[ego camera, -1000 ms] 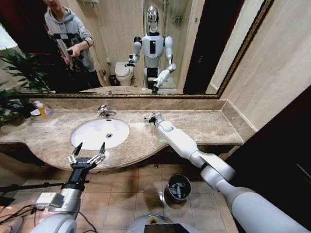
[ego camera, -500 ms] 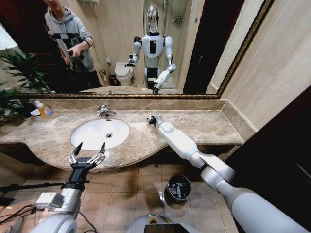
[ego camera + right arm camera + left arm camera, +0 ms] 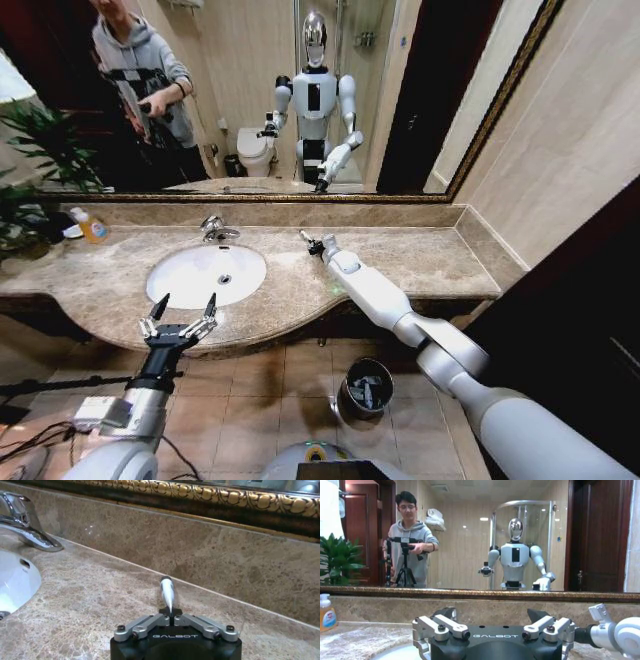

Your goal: Pick up the trash from the sink and place it in the trash bin.

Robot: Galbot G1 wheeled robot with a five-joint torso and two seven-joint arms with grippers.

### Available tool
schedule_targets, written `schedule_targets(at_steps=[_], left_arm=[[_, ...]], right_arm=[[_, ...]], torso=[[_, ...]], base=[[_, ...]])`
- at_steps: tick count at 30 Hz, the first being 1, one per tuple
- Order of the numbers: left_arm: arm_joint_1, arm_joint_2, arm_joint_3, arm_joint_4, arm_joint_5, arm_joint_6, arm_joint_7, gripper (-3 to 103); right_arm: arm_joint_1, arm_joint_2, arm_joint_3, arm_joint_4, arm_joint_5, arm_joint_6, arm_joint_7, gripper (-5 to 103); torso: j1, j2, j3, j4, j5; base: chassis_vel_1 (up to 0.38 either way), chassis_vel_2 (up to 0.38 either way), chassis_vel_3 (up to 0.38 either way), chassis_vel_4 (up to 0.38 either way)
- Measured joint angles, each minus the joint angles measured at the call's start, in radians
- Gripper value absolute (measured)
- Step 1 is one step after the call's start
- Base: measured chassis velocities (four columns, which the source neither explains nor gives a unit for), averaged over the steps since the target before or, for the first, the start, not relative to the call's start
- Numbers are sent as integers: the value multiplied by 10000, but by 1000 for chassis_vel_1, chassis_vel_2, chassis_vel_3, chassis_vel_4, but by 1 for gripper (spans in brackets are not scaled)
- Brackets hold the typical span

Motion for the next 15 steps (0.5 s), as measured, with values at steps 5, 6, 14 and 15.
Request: schedule_targets(at_steps=[5, 6, 14, 15], left_arm=[[0, 0, 0, 0, 0, 0, 0, 100], [0, 0, 0, 0, 0, 0, 0, 100], [0, 1, 0, 0, 0, 0, 2, 100], [0, 1, 0, 0, 0, 0, 2, 100]], right_arm=[[-239, -562, 144, 909, 74, -221, -99, 0], [-239, -562, 144, 909, 74, -221, -99, 0], [-1607, -2310, 1058, 3815, 181, -462, -92, 0], [-1607, -2310, 1058, 3815, 181, -462, -92, 0]], torso=[[0, 0, 0, 1, 1], [0, 0, 0, 1, 1], [0, 0, -1, -1, 3], [0, 0, -1, -1, 3]], base=[[0, 0, 0, 0], [0, 0, 0, 0], [0, 0, 0, 0], [0, 0, 0, 0]])
